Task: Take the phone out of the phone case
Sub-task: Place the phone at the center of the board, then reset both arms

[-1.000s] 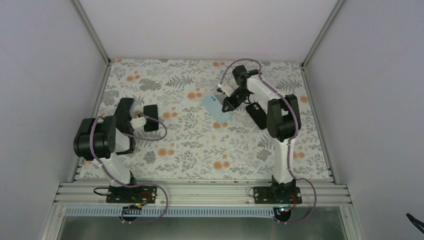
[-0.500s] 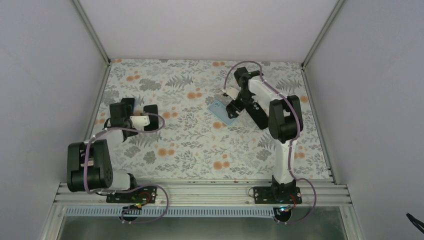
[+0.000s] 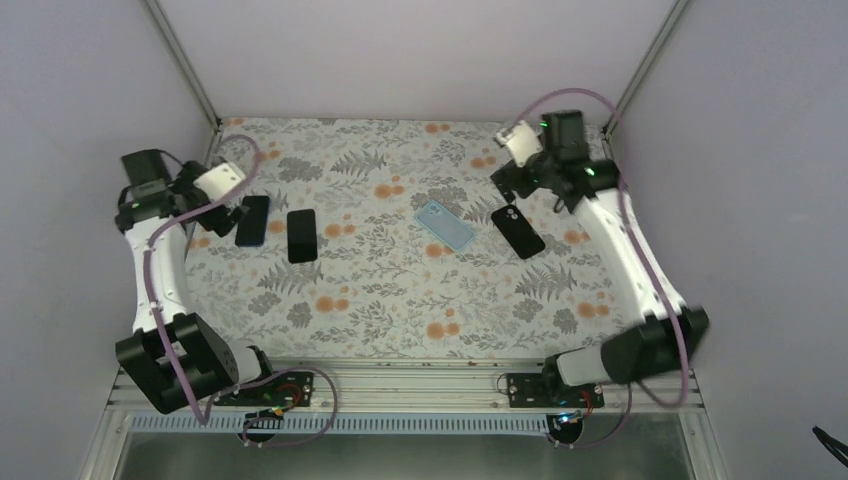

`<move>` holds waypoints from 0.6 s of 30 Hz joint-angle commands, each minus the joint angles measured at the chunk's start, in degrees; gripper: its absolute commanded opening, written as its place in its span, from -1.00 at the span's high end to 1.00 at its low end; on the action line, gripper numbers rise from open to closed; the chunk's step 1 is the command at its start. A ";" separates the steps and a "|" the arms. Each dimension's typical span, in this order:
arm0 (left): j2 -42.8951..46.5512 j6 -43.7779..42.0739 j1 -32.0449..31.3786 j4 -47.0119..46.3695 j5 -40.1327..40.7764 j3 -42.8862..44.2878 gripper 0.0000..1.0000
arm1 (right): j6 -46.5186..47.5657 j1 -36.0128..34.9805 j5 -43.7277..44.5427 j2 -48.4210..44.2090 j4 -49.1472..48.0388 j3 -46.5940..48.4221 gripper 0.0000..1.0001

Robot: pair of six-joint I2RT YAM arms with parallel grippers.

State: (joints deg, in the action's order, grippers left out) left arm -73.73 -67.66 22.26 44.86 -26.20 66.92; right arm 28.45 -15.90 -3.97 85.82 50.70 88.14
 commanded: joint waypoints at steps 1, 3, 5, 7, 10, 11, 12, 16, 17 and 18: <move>1.85 19.69 7.65 -5.81 -11.29 -2.23 -1.00 | -3.47 3.74 -0.79 -10.24 -18.14 -12.84 -1.00; 3.47 27.90 10.97 -12.68 -11.21 -6.38 -1.00 | -3.75 5.49 -2.13 -12.55 -21.77 -17.75 -1.00; 6.35 35.40 12.87 -19.87 -8.33 -10.30 -1.00 | -4.60 7.10 -4.62 -13.46 -24.51 -21.12 -1.00; 10.59 40.74 14.06 -25.73 -3.92 -14.05 -1.00 | -5.77 7.82 -1.98 -14.33 -29.65 -25.93 -1.00; 16.23 46.05 15.30 -32.27 -1.47 -19.22 -1.00 | -5.88 8.13 0.80 -14.39 -31.01 -26.56 -1.00; 17.60 47.76 15.42 -33.66 -1.72 -20.40 -1.00 | -6.28 8.23 1.06 -14.79 -32.04 -27.08 -1.00; 18.73 50.00 15.48 -35.29 -1.82 -21.78 -1.00 | -6.42 8.21 0.64 -15.33 -32.89 -27.51 -1.00; 19.83 51.53 15.57 -36.15 -2.91 -23.40 -1.00 | -5.79 8.24 -2.86 -17.88 -34.04 -29.43 -1.00; 19.51 51.36 15.80 -35.68 -2.74 -23.19 -1.00 | -4.94 8.22 -2.94 -18.29 -33.78 -29.89 -0.99; 19.40 51.42 15.95 -35.39 -3.05 -23.22 -1.00 | -4.44 8.23 -1.99 -18.35 -33.88 -30.21 -0.99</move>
State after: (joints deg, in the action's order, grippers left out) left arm -53.82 -20.75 37.47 13.06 -28.99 44.38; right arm 23.70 -8.12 -5.30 70.26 21.19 59.64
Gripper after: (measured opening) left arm 0.999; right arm 0.997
